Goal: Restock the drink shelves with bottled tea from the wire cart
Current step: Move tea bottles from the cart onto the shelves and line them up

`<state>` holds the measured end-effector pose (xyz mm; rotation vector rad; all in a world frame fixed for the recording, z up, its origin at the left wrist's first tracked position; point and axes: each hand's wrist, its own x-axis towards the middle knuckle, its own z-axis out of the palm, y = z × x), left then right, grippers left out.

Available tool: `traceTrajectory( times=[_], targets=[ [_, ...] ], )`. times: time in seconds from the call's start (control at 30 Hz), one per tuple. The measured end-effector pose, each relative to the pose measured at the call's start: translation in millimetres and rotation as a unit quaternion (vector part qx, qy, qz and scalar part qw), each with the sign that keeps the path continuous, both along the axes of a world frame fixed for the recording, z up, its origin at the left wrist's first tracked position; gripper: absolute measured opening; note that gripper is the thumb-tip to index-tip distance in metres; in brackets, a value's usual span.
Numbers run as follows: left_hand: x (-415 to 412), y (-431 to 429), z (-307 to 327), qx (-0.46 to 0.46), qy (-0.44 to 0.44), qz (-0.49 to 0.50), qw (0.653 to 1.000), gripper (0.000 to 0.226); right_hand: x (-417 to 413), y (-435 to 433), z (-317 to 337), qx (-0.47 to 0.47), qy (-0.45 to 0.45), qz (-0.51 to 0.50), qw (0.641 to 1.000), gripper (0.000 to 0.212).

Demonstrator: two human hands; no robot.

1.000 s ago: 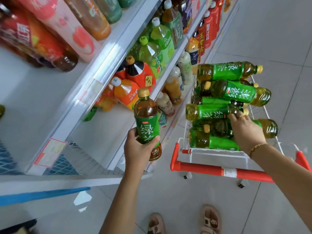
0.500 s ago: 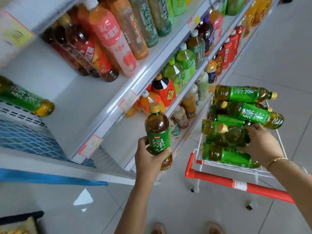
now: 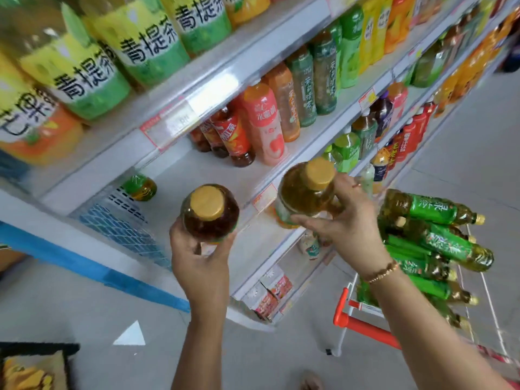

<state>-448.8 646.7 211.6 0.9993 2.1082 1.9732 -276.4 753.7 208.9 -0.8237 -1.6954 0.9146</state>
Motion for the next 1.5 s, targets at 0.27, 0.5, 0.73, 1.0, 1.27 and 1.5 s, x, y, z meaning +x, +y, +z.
traceTrajectory(
  times=[0.27,0.5,0.73,1.0,1.27,1.5],
  targets=[
    [-67,31,-3,-0.028,0.028,0.029,0.999,0.070,-129,28,-4,-0.016,0.083,0.045,0.995,0.066],
    [-100,53,-27,-0.096,0.002,0.001,0.995,0.061,-175,57,-28,-0.051,0.061,0.064,0.995,0.066],
    [-121,72,-41,-0.118,-0.008,0.060,0.991,0.047,-218,96,-33,-0.044,-0.041,0.092,0.994,0.072],
    [-133,84,-48,-0.178,0.047,0.111,0.977,0.052,-221,87,-59,-0.061,-0.137,0.106,0.983,0.063],
    [-182,132,-59,-0.130,0.032,0.192,0.972,0.059,-282,127,-51,-0.012,-0.238,0.095,0.967,0.054],
    [-218,165,-66,-0.089,0.009,0.180,0.980,0.050,-319,142,-59,-0.088,-0.156,0.055,0.982,0.047]
  ],
)
